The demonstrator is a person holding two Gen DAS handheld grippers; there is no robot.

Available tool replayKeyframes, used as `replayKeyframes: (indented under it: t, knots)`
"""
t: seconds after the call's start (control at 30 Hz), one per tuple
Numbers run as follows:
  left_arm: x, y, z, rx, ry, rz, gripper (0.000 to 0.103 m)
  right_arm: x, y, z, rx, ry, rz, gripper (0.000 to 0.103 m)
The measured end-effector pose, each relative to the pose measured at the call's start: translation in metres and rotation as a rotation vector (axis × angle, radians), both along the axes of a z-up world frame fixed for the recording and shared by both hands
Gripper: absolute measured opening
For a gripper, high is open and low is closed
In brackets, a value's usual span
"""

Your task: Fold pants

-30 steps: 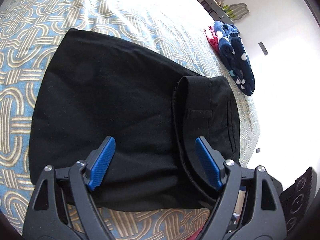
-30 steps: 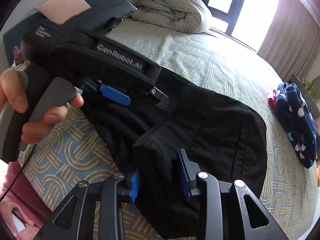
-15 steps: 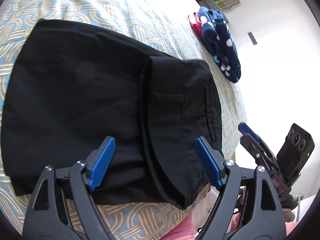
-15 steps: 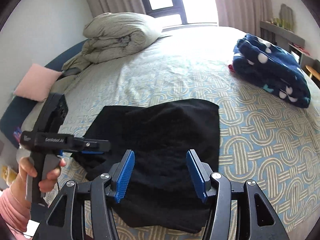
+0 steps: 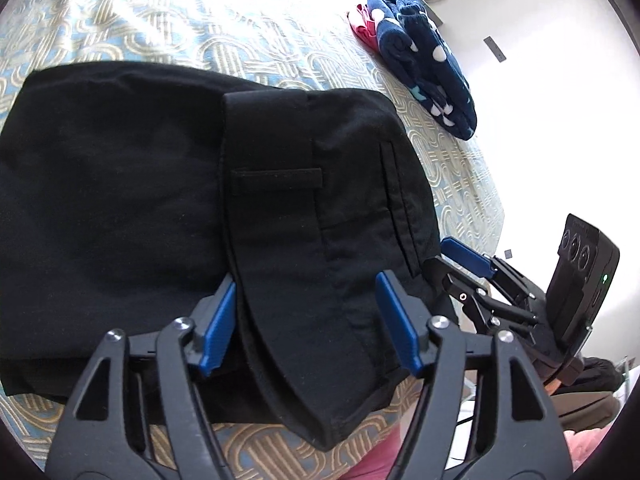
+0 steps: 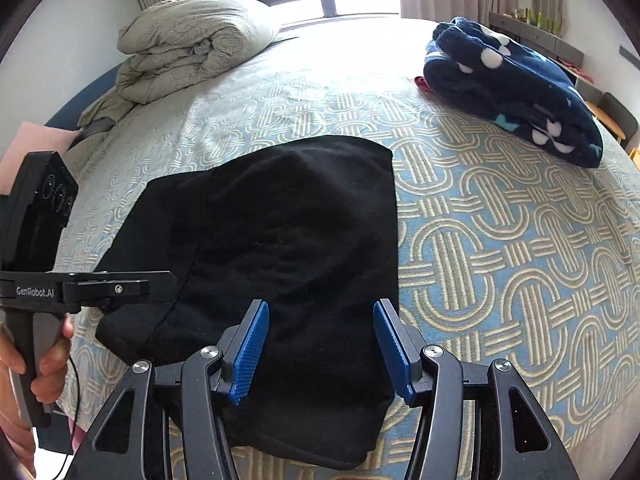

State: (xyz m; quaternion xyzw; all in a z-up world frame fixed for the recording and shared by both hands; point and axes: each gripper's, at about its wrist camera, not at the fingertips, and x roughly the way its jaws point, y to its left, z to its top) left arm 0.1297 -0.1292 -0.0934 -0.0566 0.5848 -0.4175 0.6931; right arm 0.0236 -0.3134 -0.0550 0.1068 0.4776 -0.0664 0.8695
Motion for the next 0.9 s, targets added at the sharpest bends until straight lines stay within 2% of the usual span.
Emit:
replayKeyframes:
  t: [0.03, 0.07, 0.13, 0.23, 0.43, 0.57, 0.67, 0.77, 0.9]
  knots:
    - [-0.001, -0.001, 0.001, 0.007, -0.013, -0.004, 0.046, 0.0, -0.002, -0.001, -0.004, 0.008, -0.01, 0.056]
    - [-0.001, -0.002, 0.001, 0.017, -0.019, -0.005, 0.04, 0.0, -0.005, -0.002, 0.0, 0.017, -0.019, 0.057]
    - [0.003, 0.002, 0.0, 0.0, 0.001, 0.012, 0.029, -0.001, -0.011, -0.005, 0.038, 0.03, -0.036, 0.058]
    - [0.006, 0.006, 0.002, -0.04, 0.027, 0.034, 0.021, -0.003, -0.019, -0.01, 0.085, 0.041, -0.054, 0.063]
    - [0.0, 0.002, 0.018, -0.032, -0.032, 0.047, 0.017, -0.009, -0.027, -0.014, 0.137, 0.046, -0.076, 0.064]
    - [-0.001, 0.002, 0.038, -0.048, -0.071, 0.032, 0.016, -0.014, -0.029, -0.012, 0.123, 0.038, -0.073, 0.064]
    - [0.0, -0.002, 0.056, 0.0, -0.15, 0.011, 0.016, -0.015, -0.029, -0.007, 0.114, 0.034, -0.067, 0.064]
    - [0.0, -0.004, 0.071, 0.067, -0.267, -0.006, 0.012, -0.013, -0.029, 0.0, 0.082, 0.036, -0.055, 0.064]
    - [0.007, 0.0, 0.068, 0.063, -0.231, -0.026, 0.012, -0.008, -0.025, 0.008, 0.035, 0.022, -0.024, 0.065]
